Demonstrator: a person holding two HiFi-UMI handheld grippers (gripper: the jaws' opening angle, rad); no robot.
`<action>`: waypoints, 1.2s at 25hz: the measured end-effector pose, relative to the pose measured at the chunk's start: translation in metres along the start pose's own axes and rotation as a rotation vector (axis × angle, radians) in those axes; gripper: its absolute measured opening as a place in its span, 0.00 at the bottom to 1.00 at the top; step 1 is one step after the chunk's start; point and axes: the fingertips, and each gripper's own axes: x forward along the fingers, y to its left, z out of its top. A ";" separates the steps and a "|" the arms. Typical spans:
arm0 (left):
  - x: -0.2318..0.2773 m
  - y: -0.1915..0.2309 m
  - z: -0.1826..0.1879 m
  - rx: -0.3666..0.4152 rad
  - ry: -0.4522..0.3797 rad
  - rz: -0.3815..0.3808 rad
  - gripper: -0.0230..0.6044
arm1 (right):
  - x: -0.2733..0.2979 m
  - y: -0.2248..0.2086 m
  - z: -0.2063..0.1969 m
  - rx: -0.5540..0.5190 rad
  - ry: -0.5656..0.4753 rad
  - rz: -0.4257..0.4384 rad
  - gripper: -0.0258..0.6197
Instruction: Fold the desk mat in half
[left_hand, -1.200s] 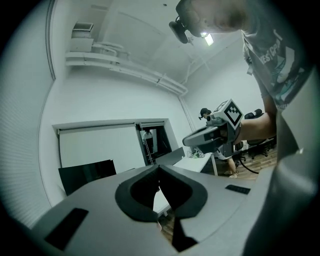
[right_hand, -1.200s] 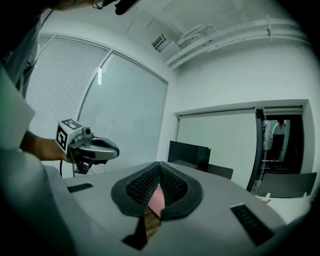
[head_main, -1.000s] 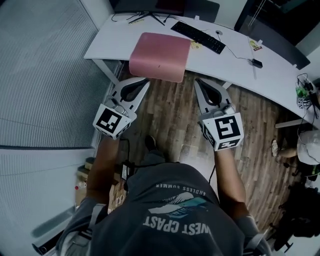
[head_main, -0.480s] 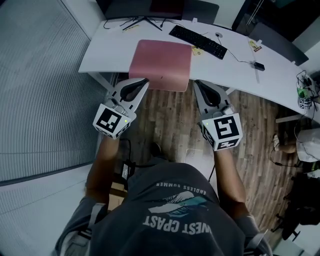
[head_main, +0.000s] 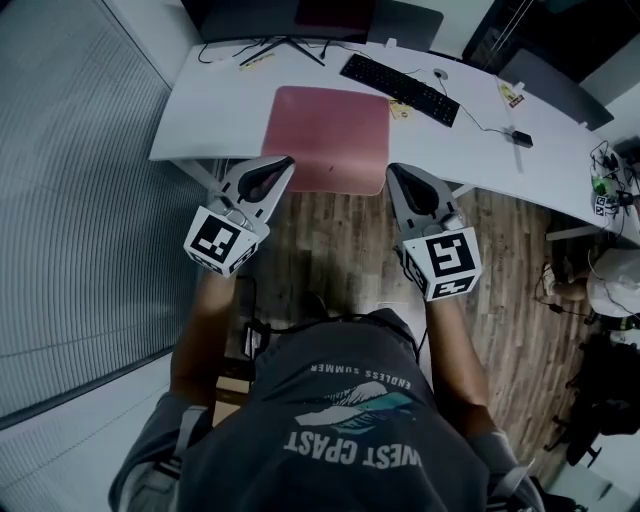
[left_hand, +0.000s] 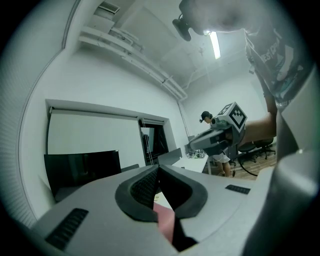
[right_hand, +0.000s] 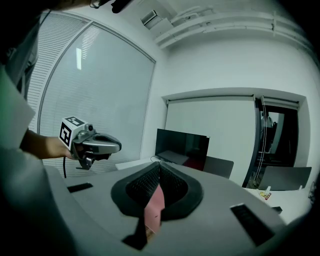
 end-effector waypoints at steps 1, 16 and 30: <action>0.000 0.005 -0.004 -0.005 0.003 0.000 0.06 | 0.006 0.002 -0.002 0.003 0.005 0.003 0.08; 0.013 0.061 -0.099 -0.111 0.131 0.070 0.07 | 0.092 -0.019 -0.066 0.052 0.080 0.079 0.08; 0.024 0.081 -0.260 -0.333 0.322 0.149 0.07 | 0.135 -0.043 -0.209 0.176 0.301 0.145 0.09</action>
